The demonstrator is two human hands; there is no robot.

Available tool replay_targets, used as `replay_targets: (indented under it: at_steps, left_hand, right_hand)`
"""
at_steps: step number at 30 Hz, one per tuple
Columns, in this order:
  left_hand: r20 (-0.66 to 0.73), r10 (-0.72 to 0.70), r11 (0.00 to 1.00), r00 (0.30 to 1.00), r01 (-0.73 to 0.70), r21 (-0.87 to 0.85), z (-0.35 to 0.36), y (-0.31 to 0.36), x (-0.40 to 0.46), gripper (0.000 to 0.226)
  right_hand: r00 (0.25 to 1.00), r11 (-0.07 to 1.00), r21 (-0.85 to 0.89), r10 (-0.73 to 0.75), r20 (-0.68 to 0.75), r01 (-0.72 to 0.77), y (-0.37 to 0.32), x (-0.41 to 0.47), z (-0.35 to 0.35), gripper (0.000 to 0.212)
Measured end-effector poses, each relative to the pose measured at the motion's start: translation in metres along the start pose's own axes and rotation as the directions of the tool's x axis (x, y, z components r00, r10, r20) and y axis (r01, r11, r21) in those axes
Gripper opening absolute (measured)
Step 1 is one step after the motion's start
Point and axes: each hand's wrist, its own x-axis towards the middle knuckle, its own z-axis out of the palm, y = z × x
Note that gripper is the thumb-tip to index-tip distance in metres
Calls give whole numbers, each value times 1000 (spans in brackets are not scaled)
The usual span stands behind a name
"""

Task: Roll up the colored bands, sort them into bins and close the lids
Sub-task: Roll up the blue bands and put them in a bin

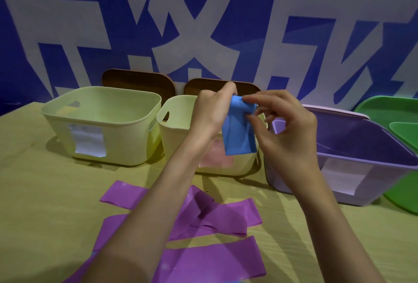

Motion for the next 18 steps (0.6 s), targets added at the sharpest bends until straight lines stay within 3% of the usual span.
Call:
replay_targets:
  at_steps: [5,7,10,14,16,18]
  left_hand:
    - [56,26,1000,998,-26,-11,2,2,-3,36]
    - [5,174,982,985,-174,79,3,-4,0,47]
    - [-58,539,791,840,-481,379,3,-17,4,46]
    - [-35,767,591,641,-683,430,5,-19,5,34]
    - [-55,791,570,609,-702,426,6,-20,5,35]
    - [-114,760,626,640,-673,394,6,-21,5,44]
  right_hand:
    - [989,984,125,133,-67,-124,-3,3,-2,36]
    - [974,961,195,213,-77,-194,-4,5,-4,35]
    - [936,899,304,347,-56,-315,-6,7,-7,34]
    - [911,822,433,412,-2,-371,-9,7,-11,32]
    - [913,801,469,407,27,-371,-9,7,-11,31]
    - [929,830,433,365,55,-351,-10,7,-11,29]
